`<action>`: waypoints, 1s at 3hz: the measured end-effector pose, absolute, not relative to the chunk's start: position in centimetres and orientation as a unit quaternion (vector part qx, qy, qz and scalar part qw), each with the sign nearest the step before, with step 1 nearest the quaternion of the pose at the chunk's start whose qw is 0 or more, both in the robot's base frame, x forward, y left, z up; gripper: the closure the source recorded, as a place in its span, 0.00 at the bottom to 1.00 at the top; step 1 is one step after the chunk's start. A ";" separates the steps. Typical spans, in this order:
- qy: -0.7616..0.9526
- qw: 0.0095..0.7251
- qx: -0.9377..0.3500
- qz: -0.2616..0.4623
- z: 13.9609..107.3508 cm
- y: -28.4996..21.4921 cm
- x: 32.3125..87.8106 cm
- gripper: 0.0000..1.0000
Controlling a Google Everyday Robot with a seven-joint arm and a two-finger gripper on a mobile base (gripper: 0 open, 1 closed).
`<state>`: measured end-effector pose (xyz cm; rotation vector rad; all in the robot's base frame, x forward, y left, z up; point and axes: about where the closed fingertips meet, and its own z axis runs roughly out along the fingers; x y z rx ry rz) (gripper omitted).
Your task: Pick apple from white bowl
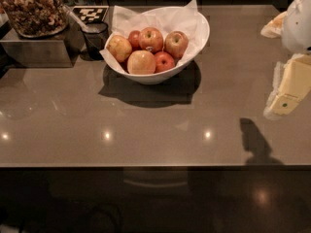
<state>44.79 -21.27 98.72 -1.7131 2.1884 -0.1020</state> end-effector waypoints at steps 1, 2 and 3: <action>0.756 0.208 -0.620 -0.033 100.8 -19.9 47.3 0.00; 0.736 0.233 -0.634 -0.033 103.1 -18.6 50.1 0.00; 0.732 0.247 -0.634 -0.038 104.2 -18.3 50.5 0.00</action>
Offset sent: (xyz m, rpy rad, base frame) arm 0.0930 0.0455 0.0756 0.0850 -0.1375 0.1672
